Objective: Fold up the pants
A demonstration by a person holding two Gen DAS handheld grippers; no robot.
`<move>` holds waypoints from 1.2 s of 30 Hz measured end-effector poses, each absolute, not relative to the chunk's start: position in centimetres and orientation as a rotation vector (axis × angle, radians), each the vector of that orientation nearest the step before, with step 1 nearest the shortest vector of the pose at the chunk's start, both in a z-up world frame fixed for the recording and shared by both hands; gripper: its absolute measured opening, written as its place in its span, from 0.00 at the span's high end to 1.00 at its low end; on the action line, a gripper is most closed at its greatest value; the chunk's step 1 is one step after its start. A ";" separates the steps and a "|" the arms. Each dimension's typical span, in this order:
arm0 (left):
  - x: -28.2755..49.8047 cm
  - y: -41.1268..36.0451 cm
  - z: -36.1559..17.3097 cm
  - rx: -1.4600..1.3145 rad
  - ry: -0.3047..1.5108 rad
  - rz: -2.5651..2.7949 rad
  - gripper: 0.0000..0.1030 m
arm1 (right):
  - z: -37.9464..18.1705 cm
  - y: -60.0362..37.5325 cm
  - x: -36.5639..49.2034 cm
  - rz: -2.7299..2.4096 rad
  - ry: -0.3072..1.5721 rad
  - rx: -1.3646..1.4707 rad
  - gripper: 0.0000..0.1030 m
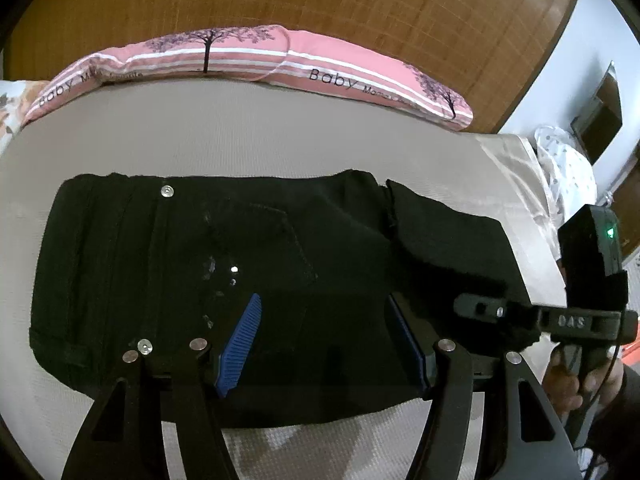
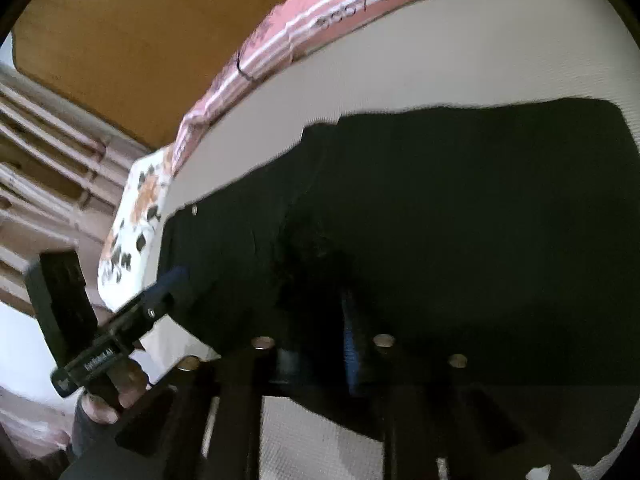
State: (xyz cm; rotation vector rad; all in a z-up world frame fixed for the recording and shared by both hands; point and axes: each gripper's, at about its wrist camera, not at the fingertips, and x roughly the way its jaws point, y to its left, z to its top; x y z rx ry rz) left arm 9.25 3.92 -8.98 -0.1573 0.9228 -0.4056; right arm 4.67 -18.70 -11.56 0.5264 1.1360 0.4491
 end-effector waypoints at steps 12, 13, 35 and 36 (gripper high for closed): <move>10.0 0.8 -9.2 -0.221 1.028 -0.609 0.37 | -8.9 -24.1 2.6 0.354 1.056 0.614 0.57; 10.1 0.3 -9.3 -0.232 1.048 -0.625 0.37 | -8.9 -24.8 2.6 0.332 1.050 0.629 0.57; 11.6 -2.2 -14.3 -0.475 1.364 -0.620 0.59 | -10.4 -33.3 0.7 0.184 0.957 0.836 0.55; 11.5 -2.5 -14.4 -0.468 1.364 -0.613 0.63 | -10.4 -33.4 0.7 0.183 0.956 0.838 0.55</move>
